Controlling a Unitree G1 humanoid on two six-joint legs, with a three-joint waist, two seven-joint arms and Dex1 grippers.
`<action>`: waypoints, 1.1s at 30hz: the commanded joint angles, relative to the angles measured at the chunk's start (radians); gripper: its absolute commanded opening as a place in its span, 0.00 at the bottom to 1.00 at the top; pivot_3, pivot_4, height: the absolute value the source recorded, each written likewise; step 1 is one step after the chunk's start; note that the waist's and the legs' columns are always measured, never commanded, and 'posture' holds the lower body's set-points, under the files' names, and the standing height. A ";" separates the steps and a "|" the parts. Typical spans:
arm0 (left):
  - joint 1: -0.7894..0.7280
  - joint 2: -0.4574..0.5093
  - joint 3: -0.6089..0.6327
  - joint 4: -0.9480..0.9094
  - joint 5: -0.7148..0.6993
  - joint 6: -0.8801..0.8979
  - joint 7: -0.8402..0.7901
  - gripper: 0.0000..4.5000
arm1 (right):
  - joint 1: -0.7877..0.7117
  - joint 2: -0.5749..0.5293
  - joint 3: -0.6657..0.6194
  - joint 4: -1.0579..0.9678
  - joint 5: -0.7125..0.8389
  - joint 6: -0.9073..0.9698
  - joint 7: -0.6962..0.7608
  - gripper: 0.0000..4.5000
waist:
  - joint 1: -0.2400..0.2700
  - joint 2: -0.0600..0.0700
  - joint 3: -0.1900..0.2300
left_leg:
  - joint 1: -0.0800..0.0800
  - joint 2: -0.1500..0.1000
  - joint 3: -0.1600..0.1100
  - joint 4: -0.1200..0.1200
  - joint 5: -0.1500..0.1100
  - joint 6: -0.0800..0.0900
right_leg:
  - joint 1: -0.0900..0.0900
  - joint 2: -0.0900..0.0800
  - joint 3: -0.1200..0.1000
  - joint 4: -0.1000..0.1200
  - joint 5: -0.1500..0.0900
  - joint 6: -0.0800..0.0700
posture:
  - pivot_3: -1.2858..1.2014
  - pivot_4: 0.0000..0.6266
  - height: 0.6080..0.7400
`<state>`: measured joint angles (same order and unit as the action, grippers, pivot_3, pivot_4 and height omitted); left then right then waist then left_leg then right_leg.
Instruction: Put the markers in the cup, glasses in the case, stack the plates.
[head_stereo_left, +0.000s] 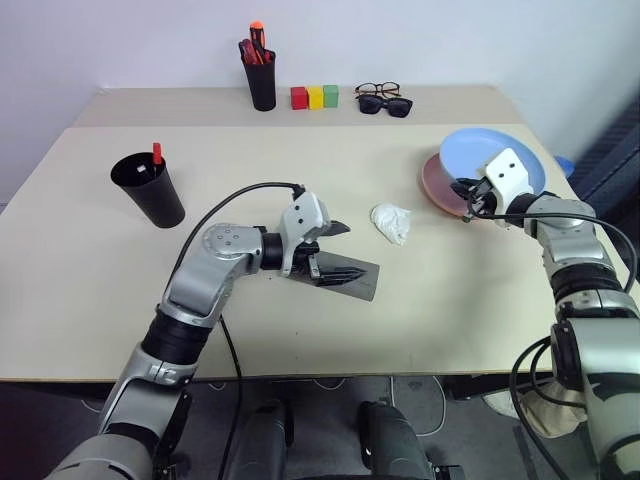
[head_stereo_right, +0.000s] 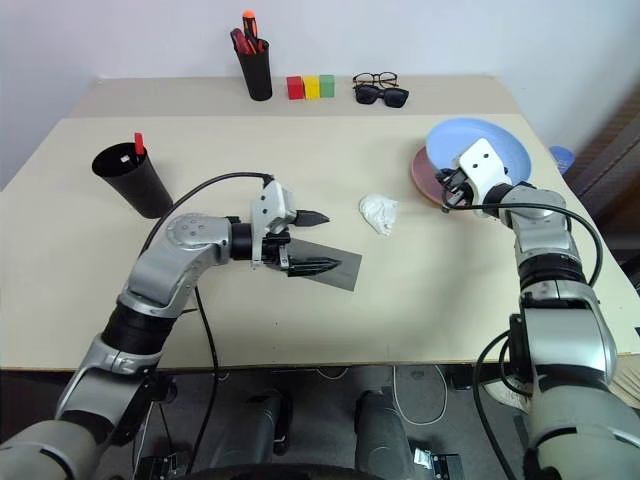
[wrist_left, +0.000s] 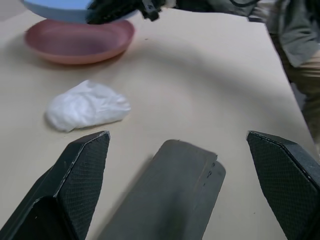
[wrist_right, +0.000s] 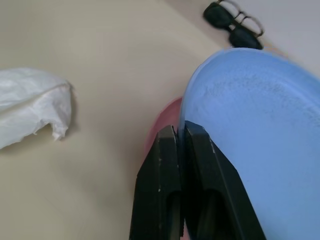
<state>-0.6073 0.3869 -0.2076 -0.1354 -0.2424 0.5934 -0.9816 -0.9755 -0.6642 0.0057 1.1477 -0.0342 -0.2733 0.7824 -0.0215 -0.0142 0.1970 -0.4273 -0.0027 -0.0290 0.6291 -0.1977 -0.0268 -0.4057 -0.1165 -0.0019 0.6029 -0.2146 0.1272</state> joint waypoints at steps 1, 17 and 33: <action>0.020 0.021 0.044 -0.082 -0.032 0.045 0.045 1.00 | -0.068 0.026 -0.002 0.057 -0.022 -0.051 -0.034 0.32 | 0.000 0.000 0.000 | 0.000 0.000 0.000 0.000 0.000 0.000 | 0.000 0.000 0.000 0.000 0.000 0.000 | 0.52 0.24 1.00; 0.204 0.194 0.193 -0.241 -0.164 0.122 0.086 1.00 | 0.031 0.239 -0.112 -0.097 0.186 0.217 0.219 0.78 | -0.016 0.000 0.000 | 0.002 0.000 -0.002 0.000 0.000 -0.001 | -0.001 0.001 0.000 0.010 -0.001 0.001 | 0.52 0.24 1.00; 0.232 0.223 0.204 -0.271 -0.220 0.101 0.122 1.00 | 0.074 0.268 -0.085 -0.066 0.138 0.186 0.151 0.01 | -0.023 0.000 0.000 | 0.003 0.000 -0.002 0.000 0.001 -0.002 | -0.002 0.001 0.000 0.010 -0.002 -0.001 | 0.52 0.24 1.00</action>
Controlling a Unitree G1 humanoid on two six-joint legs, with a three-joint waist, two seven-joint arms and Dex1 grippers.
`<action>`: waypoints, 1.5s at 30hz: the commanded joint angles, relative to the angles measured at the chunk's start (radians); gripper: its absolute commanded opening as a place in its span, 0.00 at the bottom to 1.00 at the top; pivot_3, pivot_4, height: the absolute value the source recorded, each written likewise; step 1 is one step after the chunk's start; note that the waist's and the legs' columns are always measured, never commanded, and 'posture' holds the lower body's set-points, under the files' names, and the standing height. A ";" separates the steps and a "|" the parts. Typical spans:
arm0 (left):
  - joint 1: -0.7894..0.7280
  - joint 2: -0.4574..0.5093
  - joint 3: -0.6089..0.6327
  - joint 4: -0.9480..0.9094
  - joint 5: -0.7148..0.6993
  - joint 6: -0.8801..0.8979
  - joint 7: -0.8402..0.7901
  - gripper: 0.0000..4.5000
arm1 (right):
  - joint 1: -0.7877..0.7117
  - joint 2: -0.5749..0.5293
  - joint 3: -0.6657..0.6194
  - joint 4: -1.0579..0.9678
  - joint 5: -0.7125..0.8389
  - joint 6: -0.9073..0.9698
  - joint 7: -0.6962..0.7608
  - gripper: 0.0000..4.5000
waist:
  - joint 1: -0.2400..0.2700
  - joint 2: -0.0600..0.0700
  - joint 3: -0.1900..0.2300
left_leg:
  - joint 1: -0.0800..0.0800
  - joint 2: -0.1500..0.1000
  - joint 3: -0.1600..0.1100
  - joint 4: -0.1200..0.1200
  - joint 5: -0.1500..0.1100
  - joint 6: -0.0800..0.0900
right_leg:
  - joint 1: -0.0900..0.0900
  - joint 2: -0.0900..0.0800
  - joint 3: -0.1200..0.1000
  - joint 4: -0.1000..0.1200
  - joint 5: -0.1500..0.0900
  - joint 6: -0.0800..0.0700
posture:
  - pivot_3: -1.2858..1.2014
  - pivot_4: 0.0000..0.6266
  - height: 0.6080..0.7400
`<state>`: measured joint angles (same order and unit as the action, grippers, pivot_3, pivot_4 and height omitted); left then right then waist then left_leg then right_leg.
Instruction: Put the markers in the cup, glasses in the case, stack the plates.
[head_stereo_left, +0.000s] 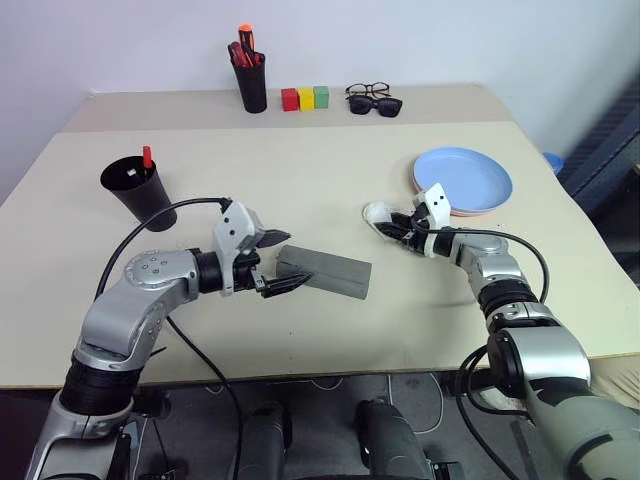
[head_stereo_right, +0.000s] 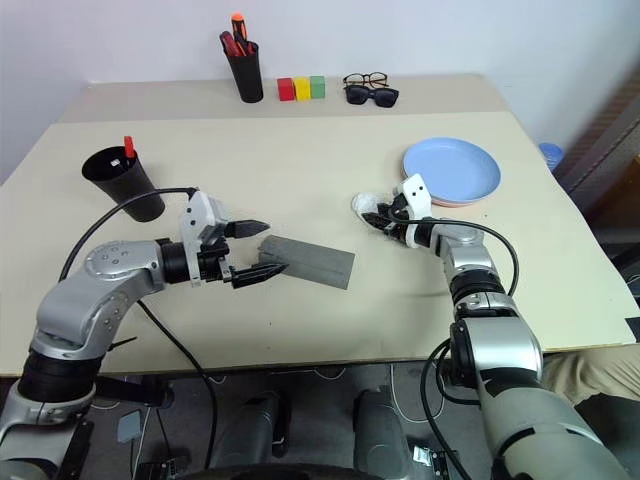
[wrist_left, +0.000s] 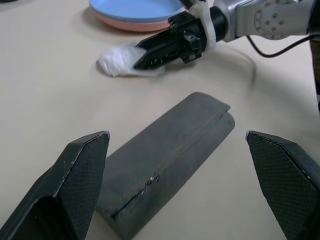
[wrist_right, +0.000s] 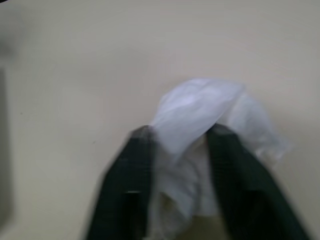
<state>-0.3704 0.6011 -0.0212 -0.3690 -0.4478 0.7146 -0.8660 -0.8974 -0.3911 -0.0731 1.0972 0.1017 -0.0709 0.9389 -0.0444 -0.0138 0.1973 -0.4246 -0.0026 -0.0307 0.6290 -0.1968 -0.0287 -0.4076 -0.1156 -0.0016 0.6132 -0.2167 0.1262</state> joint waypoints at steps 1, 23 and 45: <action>-0.005 0.008 0.016 -0.036 -0.015 -0.022 0.009 1.00 | -0.002 -0.006 -0.007 -0.020 0.001 -0.019 -0.010 0.01 | 0.001 0.000 0.000 | 0.000 0.000 0.000 0.000 0.000 0.000 | 0.000 0.000 0.000 0.000 0.000 0.000 | 0.52 0.24 1.00; -0.060 -0.063 0.016 0.009 -0.013 -0.042 0.095 1.00 | -0.231 -0.182 -0.109 0.164 -0.023 -0.226 -0.323 0.06 | 0.001 0.000 0.000 | -0.001 0.000 0.000 0.000 0.000 0.000 | 0.000 0.000 0.000 -0.001 0.000 -0.001 | 0.52 0.24 1.00; 0.127 -0.233 0.119 0.054 0.100 -0.334 0.377 1.00 | 0.342 -0.301 -0.214 -0.515 0.245 0.027 0.117 0.74 | 0.021 0.000 0.000 | 0.000 0.000 0.001 0.000 0.000 0.000 | 0.001 0.000 0.001 -0.002 0.001 0.002 | 0.52 0.24 1.00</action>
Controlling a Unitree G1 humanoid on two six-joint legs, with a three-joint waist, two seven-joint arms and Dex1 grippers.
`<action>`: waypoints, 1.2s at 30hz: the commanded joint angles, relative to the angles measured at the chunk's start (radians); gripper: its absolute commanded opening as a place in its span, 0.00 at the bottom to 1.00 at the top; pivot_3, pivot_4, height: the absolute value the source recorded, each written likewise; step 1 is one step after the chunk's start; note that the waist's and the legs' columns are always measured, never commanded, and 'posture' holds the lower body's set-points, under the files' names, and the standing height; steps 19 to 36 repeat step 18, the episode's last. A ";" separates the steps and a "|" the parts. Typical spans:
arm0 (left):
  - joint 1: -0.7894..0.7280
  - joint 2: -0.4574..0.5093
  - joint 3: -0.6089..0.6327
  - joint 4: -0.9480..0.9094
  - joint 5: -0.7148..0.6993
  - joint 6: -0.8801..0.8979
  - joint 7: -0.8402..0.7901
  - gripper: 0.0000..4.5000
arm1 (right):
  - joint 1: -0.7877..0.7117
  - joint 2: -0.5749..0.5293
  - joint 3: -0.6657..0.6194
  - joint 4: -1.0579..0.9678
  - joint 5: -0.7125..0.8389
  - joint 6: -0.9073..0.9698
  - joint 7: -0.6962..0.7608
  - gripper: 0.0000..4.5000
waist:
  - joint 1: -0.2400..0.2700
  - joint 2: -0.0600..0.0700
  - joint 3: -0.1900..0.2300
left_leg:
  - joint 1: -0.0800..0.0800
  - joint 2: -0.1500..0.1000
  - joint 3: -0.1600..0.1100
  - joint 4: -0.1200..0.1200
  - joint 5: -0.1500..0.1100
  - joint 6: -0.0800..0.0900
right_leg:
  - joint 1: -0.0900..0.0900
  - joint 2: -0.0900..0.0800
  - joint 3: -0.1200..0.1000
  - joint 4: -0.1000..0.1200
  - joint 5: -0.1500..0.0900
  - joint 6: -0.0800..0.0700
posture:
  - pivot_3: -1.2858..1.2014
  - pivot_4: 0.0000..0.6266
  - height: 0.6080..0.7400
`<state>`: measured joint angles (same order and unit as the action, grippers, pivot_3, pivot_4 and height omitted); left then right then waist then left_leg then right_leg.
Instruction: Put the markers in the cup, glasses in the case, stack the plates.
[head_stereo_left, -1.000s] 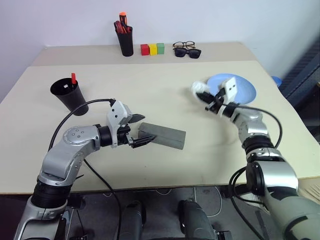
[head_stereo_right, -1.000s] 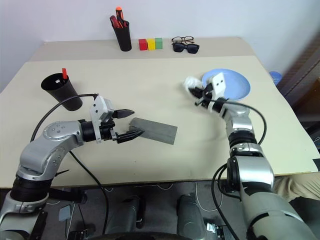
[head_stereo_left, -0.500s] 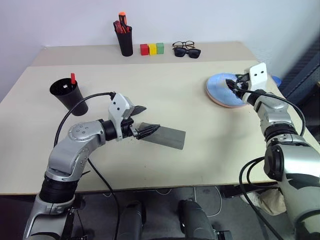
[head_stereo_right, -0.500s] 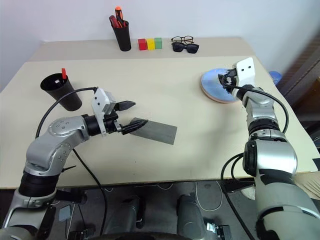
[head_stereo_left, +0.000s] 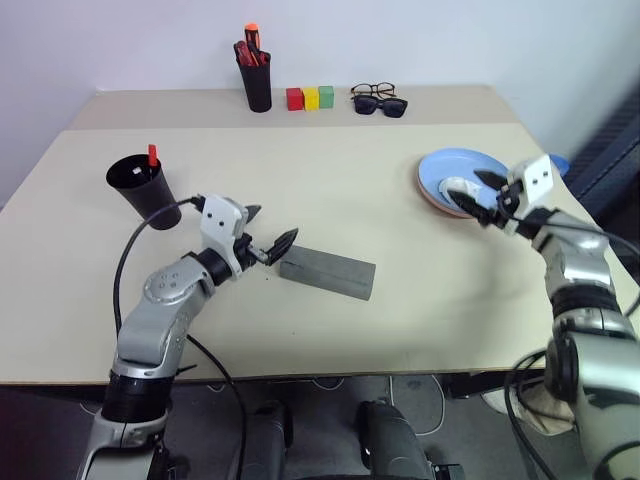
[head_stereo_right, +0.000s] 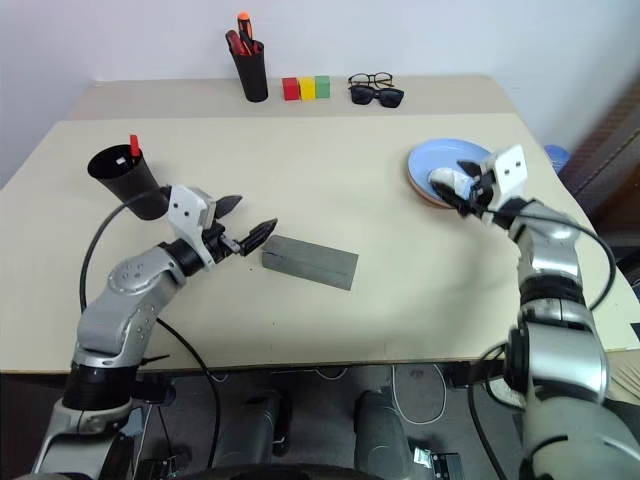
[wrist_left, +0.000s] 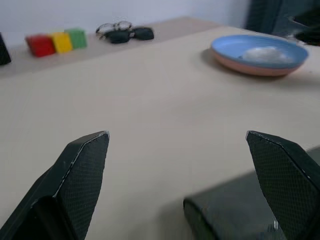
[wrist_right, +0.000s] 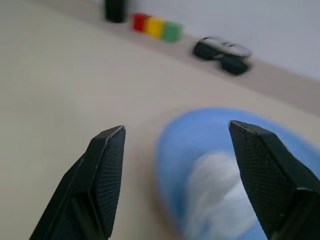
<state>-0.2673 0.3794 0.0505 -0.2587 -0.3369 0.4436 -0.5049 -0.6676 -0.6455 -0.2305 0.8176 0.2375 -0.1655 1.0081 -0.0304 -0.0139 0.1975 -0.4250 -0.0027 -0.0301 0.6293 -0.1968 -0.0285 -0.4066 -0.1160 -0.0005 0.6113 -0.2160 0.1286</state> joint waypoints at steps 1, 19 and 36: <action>0.037 -0.015 0.052 -0.060 -0.005 -0.081 0.023 1.00 | 0.166 -0.055 -0.070 -0.301 0.132 0.165 0.049 0.74 | 0.011 0.000 0.000 | 0.000 0.000 0.000 0.000 0.000 0.000 | -0.001 0.000 0.000 0.000 -0.001 -0.002 | 0.52 0.24 1.00; 0.294 0.079 0.153 -0.211 -0.063 -0.131 -0.042 1.00 | 0.788 -0.094 -0.356 -0.927 0.362 0.479 -0.068 0.74 | 0.017 0.004 -0.004 | -0.003 0.003 0.004 -0.001 -0.004 -0.002 | 0.001 -0.002 -0.001 -0.016 -0.001 -0.007 | 0.52 0.24 1.00; 0.294 0.079 0.153 -0.211 -0.063 -0.131 -0.042 1.00 | 0.788 -0.094 -0.356 -0.927 0.362 0.479 -0.068 0.74 | 0.017 0.004 -0.004 | -0.003 0.003 0.004 -0.001 -0.004 -0.002 | 0.001 -0.002 -0.001 -0.016 -0.001 -0.007 | 0.52 0.24 1.00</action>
